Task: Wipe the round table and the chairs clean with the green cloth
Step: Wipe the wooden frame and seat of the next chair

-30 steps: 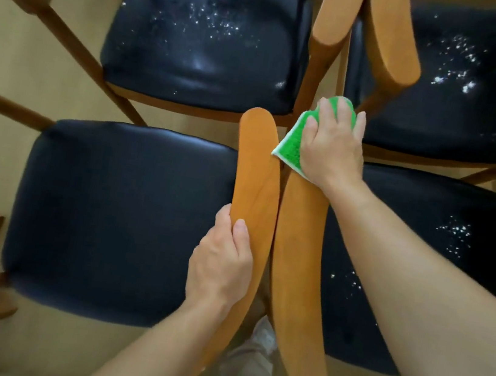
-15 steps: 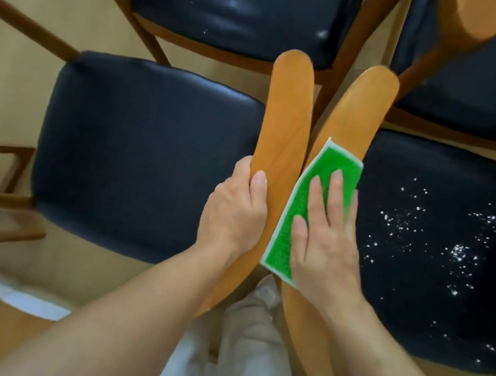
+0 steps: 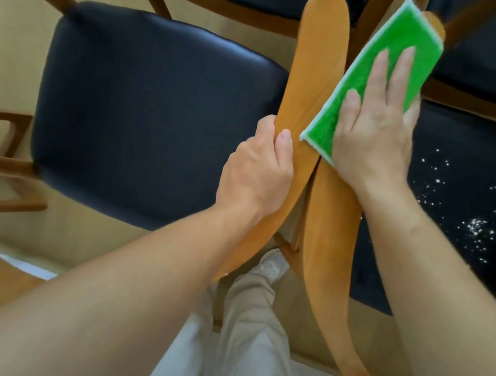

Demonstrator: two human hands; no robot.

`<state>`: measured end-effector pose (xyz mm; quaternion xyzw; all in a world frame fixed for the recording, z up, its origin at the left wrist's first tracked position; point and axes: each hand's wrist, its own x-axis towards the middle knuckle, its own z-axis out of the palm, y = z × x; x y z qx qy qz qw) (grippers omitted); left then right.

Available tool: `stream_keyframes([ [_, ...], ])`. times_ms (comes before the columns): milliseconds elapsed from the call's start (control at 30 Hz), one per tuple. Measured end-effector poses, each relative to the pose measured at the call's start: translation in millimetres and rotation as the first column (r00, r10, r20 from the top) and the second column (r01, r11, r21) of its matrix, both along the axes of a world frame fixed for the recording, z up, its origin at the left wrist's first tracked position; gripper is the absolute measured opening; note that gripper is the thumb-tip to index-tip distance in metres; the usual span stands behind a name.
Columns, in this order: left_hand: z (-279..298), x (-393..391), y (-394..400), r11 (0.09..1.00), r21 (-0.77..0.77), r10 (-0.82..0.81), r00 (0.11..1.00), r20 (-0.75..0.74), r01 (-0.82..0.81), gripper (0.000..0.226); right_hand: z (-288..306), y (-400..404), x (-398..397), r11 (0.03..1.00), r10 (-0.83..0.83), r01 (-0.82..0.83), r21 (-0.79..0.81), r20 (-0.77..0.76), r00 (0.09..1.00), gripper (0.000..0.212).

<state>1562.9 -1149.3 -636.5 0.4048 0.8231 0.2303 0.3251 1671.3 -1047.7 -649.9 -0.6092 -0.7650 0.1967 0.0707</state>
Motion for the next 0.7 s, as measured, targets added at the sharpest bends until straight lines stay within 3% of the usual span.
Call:
stream_keyframes([
  [200, 0.8, 1.8, -1.8, 1.000, -0.011, 0.002, 1.000, 0.000, -0.002, 0.038, 13.6, -135.5, 40.4, 0.987, 0.094, -0.089, -0.134, 0.031, 0.995, 0.059],
  [333, -2.7, 3.0, -5.8, 1.000, -0.013, 0.004, 1.000, -0.027, -0.004, 0.041, 15.0, -171.1, 55.7, 0.976, 0.131, -0.110, -0.189, 0.102, 0.986, 0.061],
  [533, -4.5, 5.8, -3.9, 1.000, 0.011, -0.001, 0.999, -0.055, 0.002, 0.040, 15.2, -129.5, 41.8, 0.991, 0.081, -0.081, -0.104, 0.002, 0.997, 0.058],
  [700, -2.9, 8.3, -4.1, 1.000, 0.005, -0.007, 0.997, -0.071, 0.008, 0.039, 1.9, -20.0, 5.6, 0.998, -0.021, 0.027, 0.051, -0.112, 0.993, 0.057],
])
